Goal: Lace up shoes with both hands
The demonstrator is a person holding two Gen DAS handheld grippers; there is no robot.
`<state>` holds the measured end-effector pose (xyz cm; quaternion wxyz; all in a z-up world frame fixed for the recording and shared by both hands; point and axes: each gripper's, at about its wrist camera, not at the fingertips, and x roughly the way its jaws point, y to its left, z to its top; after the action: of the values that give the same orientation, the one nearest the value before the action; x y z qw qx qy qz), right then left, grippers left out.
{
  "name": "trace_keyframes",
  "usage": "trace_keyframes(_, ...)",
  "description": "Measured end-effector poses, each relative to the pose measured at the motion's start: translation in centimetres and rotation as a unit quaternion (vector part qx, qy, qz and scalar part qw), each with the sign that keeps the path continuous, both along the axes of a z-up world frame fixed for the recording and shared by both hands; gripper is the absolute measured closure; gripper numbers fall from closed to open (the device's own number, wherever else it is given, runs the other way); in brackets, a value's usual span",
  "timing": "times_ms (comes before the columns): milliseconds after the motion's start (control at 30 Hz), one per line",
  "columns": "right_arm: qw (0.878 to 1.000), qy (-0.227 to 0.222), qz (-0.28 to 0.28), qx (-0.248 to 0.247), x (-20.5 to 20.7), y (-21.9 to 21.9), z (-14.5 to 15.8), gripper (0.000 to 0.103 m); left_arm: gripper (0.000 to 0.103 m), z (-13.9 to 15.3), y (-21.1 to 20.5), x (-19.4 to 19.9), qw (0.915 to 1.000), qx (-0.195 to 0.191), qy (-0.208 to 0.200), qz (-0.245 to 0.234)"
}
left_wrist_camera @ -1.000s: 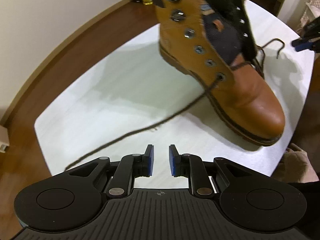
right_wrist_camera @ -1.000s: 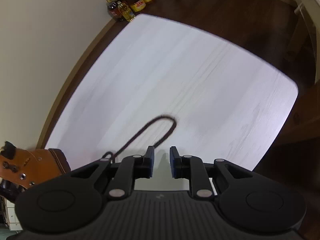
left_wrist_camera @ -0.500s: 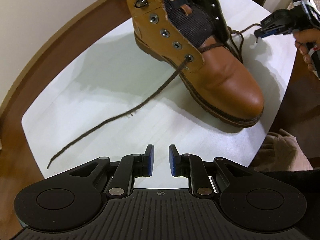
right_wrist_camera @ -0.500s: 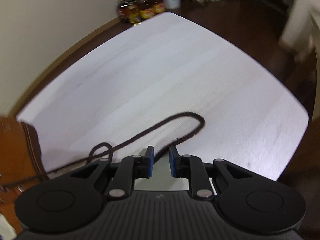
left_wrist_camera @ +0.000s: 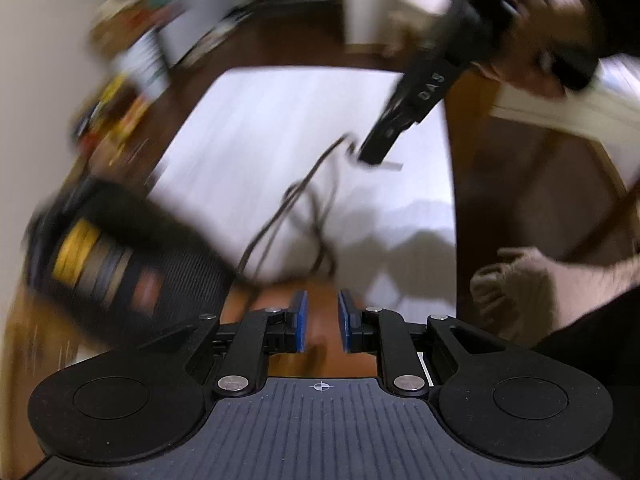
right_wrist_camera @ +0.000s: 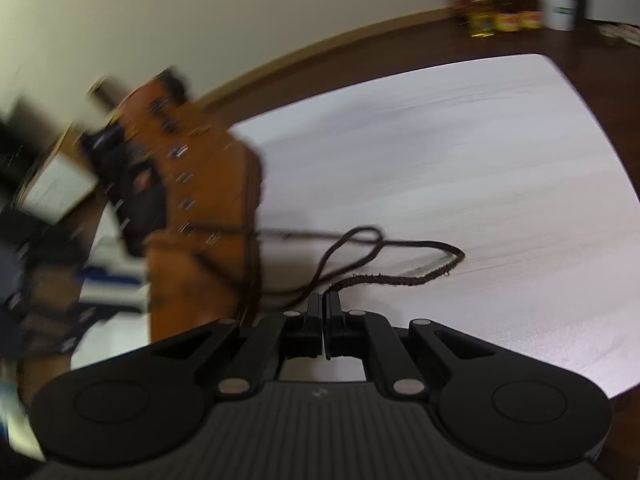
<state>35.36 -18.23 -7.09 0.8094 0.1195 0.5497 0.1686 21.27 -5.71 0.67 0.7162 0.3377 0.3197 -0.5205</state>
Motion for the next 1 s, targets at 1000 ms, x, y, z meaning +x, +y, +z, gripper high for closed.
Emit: trace_keyframes(1000,0.976,0.071,0.2,0.046,1.3,-2.3,3.0,0.101,0.1,-3.0,-6.3,-2.9,0.945,-0.032,-0.118,-0.303)
